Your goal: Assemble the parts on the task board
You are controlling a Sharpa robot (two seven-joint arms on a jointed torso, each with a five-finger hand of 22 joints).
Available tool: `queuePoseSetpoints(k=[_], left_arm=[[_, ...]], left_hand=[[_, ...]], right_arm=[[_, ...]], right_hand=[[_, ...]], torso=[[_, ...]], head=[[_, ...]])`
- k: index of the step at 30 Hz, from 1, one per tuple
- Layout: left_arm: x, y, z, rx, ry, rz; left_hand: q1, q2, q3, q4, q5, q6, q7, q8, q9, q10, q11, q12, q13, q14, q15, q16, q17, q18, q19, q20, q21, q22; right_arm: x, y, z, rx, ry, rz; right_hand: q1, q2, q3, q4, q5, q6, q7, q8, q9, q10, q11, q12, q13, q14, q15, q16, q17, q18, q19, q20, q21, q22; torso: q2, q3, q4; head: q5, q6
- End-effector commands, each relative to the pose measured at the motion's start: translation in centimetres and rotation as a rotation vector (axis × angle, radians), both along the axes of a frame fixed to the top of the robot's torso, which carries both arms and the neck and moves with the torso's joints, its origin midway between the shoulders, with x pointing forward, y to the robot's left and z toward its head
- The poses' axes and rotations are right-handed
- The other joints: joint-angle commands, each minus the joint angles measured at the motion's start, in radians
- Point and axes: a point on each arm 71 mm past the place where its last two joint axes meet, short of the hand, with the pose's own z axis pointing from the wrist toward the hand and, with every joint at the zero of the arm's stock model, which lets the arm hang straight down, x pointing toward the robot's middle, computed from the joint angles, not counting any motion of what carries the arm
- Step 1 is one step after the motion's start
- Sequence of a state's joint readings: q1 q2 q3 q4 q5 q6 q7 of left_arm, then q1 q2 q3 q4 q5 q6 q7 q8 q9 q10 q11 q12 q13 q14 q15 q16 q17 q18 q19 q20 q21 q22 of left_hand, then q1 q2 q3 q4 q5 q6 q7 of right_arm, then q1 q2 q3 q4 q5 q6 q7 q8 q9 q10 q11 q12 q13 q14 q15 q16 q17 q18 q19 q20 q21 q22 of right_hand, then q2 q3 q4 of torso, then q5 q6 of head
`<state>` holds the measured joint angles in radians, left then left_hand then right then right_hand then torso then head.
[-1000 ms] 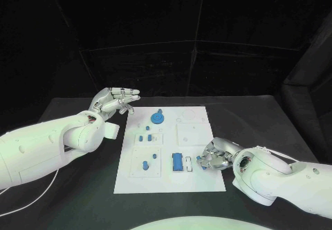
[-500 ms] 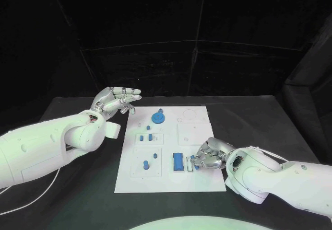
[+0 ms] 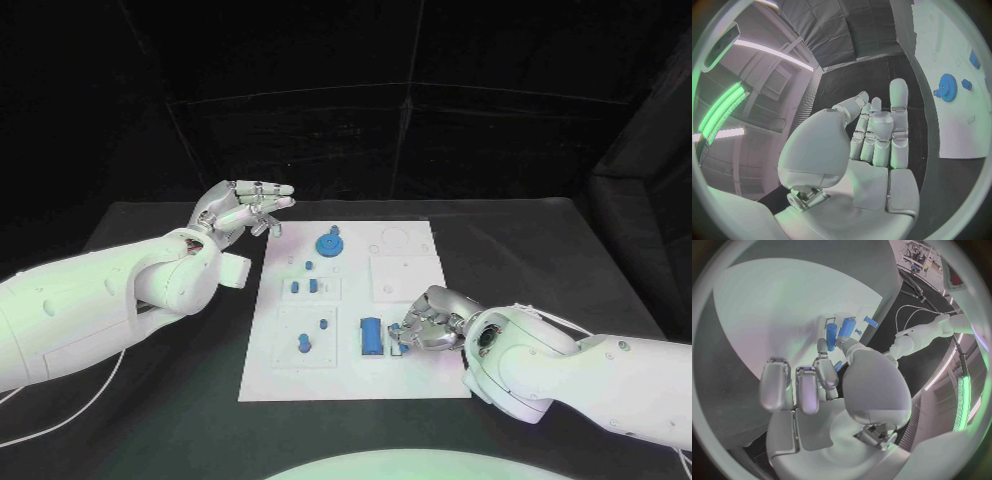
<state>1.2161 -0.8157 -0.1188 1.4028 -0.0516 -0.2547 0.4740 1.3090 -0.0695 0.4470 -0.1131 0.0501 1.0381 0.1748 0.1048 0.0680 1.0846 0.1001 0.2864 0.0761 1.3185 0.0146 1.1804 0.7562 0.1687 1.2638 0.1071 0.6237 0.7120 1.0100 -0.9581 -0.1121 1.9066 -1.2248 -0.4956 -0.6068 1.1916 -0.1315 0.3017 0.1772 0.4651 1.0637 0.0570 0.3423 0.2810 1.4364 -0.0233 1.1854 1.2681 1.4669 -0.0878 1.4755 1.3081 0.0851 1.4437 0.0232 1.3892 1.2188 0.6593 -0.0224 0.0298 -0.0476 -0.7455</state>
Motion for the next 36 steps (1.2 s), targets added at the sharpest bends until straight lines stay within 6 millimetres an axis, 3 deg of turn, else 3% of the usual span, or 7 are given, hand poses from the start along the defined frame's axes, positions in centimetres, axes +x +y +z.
queuePoseSetpoints(k=[1, 24, 34, 36], left_arm=[[-0.04, -0.12, 0.15, -0.009, -0.004, -0.011], [-0.11, -0.03, 0.17, -0.009, -0.002, -0.011], [-0.10, -0.01, 0.17, -0.009, -0.002, -0.011], [-0.10, -0.01, 0.17, -0.009, -0.002, -0.011]], left_hand=[[-0.003, 0.010, -0.005, 0.001, -0.001, -0.005, 0.003, 0.006, 0.000, -0.008, 0.001, 0.004, 0.000, -0.006, -0.002, -0.003, -0.001, 0.013, -0.001, 0.002, -0.004, -0.001], [-0.003, 0.010, -0.006, 0.001, -0.001, -0.005, 0.003, 0.007, 0.000, -0.009, 0.001, 0.005, 0.000, -0.007, -0.002, -0.003, -0.001, 0.013, -0.001, 0.002, -0.005, -0.002], [-0.003, 0.010, -0.007, 0.001, -0.001, -0.005, 0.003, 0.007, 0.000, -0.009, 0.001, 0.006, 0.000, -0.007, -0.002, -0.003, -0.003, 0.013, -0.001, 0.002, -0.006, -0.002], [-0.003, 0.010, -0.007, 0.001, -0.001, -0.005, 0.003, 0.007, 0.000, -0.009, 0.001, 0.006, 0.000, -0.007, -0.002, -0.003, -0.003, 0.013, -0.001, 0.002, -0.006, -0.002]], right_arm=[[0.01, 0.18, -0.04, -0.009, 0.005, 0.021], [0.28, 0.42, -0.24, -0.048, -0.003, 0.042], [0.32, 0.37, -0.36, -0.058, 0.006, 0.050], [0.35, 0.33, -0.38, -0.058, 0.005, 0.048]], right_hand=[[-0.007, 0.001, -0.009, 0.002, 0.003, 0.009, 0.000, -0.003, 0.000, 0.006, 0.001, 0.000, -0.001, 0.067, 0.000, 0.002, 0.058, -0.017, 0.008, -0.002, 0.005, 0.001], [-0.044, 0.001, -0.078, 0.019, 0.010, 0.021, -0.004, 0.003, 0.011, 0.008, -0.002, 0.003, 0.003, 0.066, -0.002, 0.000, 0.057, -0.017, 0.008, -0.003, 0.004, 0.001], [-0.056, 0.007, -0.112, 0.029, -0.001, 0.025, -0.007, 0.008, 0.017, 0.009, -0.003, 0.005, 0.006, 0.067, -0.004, 0.000, 0.057, -0.017, 0.008, -0.004, 0.003, 0.002], [-0.068, 0.005, -0.133, 0.038, -0.020, 0.026, -0.006, 0.008, 0.019, 0.009, -0.003, 0.005, 0.006, 0.066, -0.003, 0.000, 0.056, -0.017, 0.008, -0.004, 0.003, 0.001]], torso=[[0.000, -0.0007, 0.0000], [0.000, 0.0000, -0.0001], [-0.001, -0.0001, -0.0001], [-0.001, 0.0000, 0.0000]], head=[[0.000, -0.001], [0.000, -0.006], [-0.001, -0.006], [-0.001, -0.006]])
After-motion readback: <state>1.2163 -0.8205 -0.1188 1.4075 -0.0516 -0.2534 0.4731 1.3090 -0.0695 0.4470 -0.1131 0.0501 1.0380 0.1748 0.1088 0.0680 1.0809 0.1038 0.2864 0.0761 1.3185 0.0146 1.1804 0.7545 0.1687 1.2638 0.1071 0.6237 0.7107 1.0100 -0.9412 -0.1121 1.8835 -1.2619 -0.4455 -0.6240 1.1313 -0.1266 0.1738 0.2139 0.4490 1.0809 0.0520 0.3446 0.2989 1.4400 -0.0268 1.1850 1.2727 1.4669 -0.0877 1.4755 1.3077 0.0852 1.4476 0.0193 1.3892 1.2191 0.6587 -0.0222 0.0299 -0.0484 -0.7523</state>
